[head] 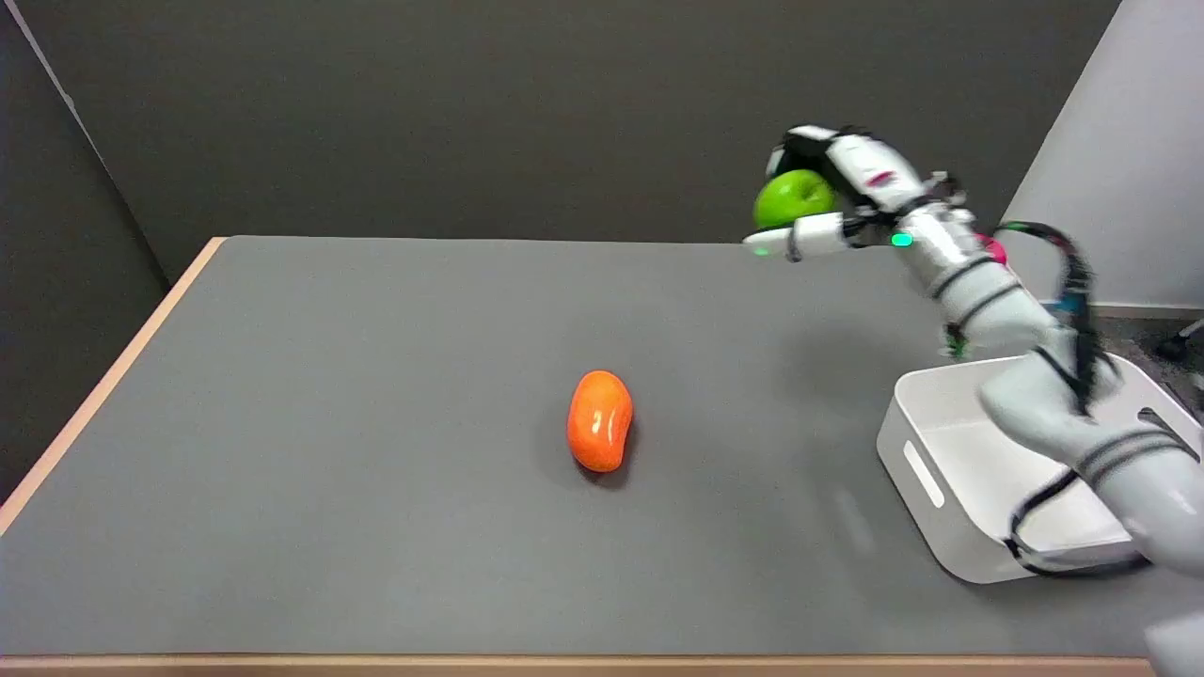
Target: Place the green apple into the white box.
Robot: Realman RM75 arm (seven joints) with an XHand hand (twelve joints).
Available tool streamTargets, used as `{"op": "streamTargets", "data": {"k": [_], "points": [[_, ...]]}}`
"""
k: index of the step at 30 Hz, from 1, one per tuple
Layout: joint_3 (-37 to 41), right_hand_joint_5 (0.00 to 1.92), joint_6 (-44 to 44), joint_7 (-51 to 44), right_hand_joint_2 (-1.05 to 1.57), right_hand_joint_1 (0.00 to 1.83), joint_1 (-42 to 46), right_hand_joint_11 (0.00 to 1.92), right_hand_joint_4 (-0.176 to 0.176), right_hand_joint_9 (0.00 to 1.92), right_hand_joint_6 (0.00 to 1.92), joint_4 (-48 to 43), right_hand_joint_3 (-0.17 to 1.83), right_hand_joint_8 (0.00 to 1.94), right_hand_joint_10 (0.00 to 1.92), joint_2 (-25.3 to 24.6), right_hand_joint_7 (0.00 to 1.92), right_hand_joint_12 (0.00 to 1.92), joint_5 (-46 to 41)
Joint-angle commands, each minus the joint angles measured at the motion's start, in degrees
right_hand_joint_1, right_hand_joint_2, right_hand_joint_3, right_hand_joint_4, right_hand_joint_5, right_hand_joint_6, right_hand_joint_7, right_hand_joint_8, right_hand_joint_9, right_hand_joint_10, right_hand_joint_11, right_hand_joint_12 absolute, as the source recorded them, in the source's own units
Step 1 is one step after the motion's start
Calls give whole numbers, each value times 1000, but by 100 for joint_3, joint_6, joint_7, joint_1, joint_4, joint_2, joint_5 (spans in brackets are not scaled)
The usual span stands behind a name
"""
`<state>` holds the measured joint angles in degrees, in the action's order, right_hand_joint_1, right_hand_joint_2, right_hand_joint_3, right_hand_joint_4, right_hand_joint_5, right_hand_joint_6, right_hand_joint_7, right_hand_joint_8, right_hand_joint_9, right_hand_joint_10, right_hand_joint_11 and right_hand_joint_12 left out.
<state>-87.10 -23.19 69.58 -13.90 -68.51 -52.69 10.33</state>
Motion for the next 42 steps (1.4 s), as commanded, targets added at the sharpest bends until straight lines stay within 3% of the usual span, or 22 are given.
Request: {"op": "streamTargets", "data": {"k": [1,6,10,16,19,21,23,26,35,42], "points": [[4486,658,-84,-122,969,1342,3889,817,-114,790,1497,-2994,528,1333,1602,-683,834,1835,-1249],[5273,642,-706,-122,987,1337,4430,806,-111,770,1515,-3028,515,1366,1628,-1391,814,1843,-2119],[5461,634,-1228,-130,993,1335,4750,799,-110,762,1523,-3044,513,1380,1641,-1689,806,1846,-2665],[5673,627,-1813,-130,986,1333,5194,786,-110,754,1534,-3013,543,1408,1670,-2123,796,1864,-3039],[5705,639,-2113,-130,882,1342,5401,782,-120,786,1591,-2930,763,1468,1723,-2330,809,1917,-3200],[5722,620,-2311,-130,967,1331,5531,780,-114,752,1548,-2803,601,1445,1714,-2499,787,1902,-3297],[5738,632,-2452,-130,915,1340,5645,748,-120,768,1556,-2613,702,1454,1722,-2668,800,1920,-3333],[5673,611,-2547,-130,955,1330,5772,749,-116,743,1564,-2317,645,1481,1749,-2822,775,1921,-3320],[4819,612,-2662,-130,949,1330,5696,745,-114,741,1571,-1850,663,1493,1759,-2774,771,1921,-2609],[4347,619,-2197,-130,937,1332,5222,749,-115,746,1571,-1283,684,1492,1758,-2287,777,1921,-2183]]}}
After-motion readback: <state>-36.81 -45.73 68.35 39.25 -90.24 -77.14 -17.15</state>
